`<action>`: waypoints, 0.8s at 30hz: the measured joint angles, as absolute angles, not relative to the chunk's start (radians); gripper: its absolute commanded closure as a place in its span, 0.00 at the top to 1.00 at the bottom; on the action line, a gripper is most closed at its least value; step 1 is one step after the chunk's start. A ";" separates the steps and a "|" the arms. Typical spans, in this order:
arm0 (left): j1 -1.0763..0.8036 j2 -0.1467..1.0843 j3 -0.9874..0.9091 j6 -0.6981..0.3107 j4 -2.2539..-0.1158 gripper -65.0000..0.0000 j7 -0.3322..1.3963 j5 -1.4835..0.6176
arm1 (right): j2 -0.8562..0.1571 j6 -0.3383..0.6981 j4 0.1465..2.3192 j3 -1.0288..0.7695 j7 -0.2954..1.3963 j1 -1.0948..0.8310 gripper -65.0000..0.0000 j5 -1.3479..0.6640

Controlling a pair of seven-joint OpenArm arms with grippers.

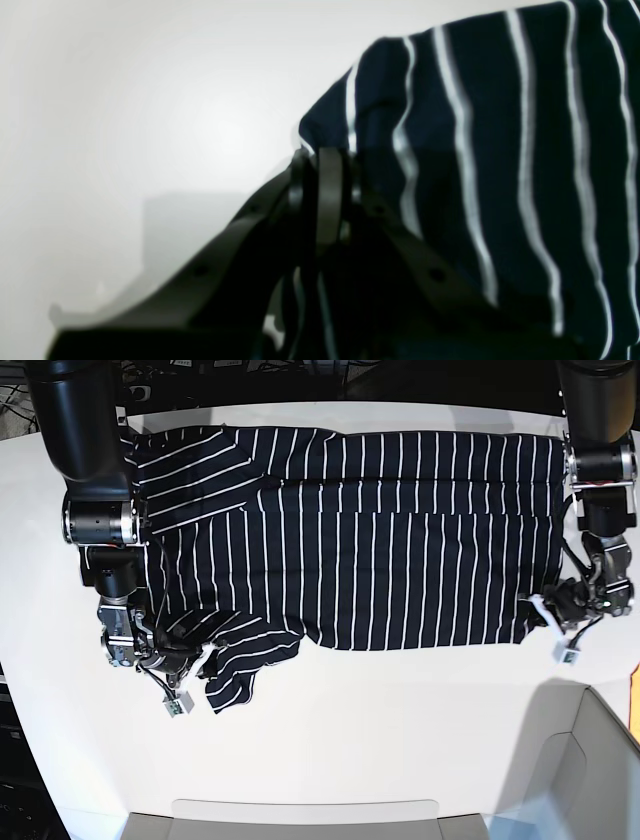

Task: Fold the T-shirt properly
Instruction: 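Lift the hem edge with both grippers and fold it toward the first fold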

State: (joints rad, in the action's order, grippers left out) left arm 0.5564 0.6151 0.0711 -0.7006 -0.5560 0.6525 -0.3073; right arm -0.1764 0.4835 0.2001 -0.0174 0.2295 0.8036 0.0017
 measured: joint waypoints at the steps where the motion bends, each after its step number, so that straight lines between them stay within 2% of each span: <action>1: 0.556 0.618 0.064 -0.701 -0.556 0.00 0.659 -0.306 | -0.177 0.484 0.219 -0.018 0.234 0.799 0.00 0.002; 8: 0.494 0.615 0.056 -0.697 -0.688 0.00 0.694 -0.295 | -0.173 0.484 0.358 -0.018 0.247 0.768 0.00 0.001; 17: 0.340 0.620 -0.128 -0.699 -1.058 0.00 0.867 -0.290 | -0.173 0.484 0.834 -0.019 0.502 0.595 0.00 -0.002; 24: 0.262 0.606 -0.130 -0.704 -1.136 0.00 0.891 -0.290 | -0.177 0.487 1.093 -0.022 0.631 0.455 0.00 0.000</action>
